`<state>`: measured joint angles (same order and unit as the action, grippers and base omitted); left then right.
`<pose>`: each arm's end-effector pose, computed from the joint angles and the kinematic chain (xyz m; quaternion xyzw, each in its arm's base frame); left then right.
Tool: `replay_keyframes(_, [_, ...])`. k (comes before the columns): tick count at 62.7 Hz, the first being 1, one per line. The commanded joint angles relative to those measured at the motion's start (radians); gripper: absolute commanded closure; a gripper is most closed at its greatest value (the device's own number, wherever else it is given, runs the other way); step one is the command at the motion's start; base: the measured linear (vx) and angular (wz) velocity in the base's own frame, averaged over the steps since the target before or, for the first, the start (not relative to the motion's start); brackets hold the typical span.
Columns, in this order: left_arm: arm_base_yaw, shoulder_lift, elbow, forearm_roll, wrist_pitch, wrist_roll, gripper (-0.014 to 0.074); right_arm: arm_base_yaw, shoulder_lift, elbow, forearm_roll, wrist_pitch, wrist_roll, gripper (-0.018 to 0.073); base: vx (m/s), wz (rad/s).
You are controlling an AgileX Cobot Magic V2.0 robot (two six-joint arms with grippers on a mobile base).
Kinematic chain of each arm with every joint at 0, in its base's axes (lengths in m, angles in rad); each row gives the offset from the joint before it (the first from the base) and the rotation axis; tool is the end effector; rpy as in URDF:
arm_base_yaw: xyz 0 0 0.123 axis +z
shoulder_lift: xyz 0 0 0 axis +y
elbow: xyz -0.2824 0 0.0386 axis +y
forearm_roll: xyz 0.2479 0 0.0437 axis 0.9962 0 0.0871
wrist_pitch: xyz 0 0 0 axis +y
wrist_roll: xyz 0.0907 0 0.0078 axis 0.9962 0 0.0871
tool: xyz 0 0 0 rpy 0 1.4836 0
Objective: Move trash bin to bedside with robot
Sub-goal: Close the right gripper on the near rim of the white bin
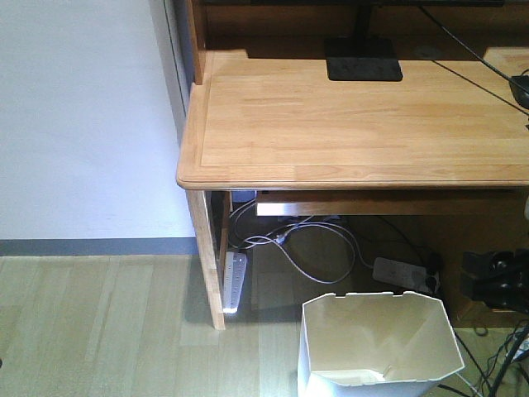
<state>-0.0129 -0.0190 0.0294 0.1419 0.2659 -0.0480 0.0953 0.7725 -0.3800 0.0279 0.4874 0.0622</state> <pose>0.0547 0.0027 0.1803 0.0273 0.7694 0.0386 0.6371 0.1335 0.0140 0.2284 -0.0064 0.9252 0.0405 0.3773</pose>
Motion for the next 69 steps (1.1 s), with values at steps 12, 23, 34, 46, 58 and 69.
replay_keyframes(12, [-0.006,-0.009,0.028,-0.002,-0.073,-0.008,0.0602,-0.002,0.185,-0.218,-0.065,0.098,0.001,0.0095,0.0,0.0])
replay_keyframes(23, [-0.006,-0.009,0.028,-0.002,-0.073,-0.008,0.0602,-0.002,0.36,-0.326,-0.169,0.19,0.064,0.0095,0.0,0.0])
replay_keyframes(34, [-0.006,-0.009,0.028,-0.002,-0.073,-0.008,0.0602,-0.005,0.475,-0.397,-0.219,0.195,0.092,0.0095,0.0,0.0])
replay_keyframes(46, [-0.006,-0.009,0.028,-0.002,-0.073,-0.008,0.0602,-0.151,0.549,-0.428,-0.099,0.203,-0.044,0.0095,0.0,0.0])
replay_keyframes(58, [-0.006,-0.009,0.028,-0.002,-0.073,-0.008,0.0602,-0.341,0.629,-0.428,0.185,0.137,-0.351,0.0095,0.0,0.0])
replay_keyframes(69, [-0.006,-0.009,0.028,-0.002,-0.073,-0.008,0.0602,-0.374,0.79,-0.428,0.192,0.141,-0.434,0.0095,0.0,0.0])
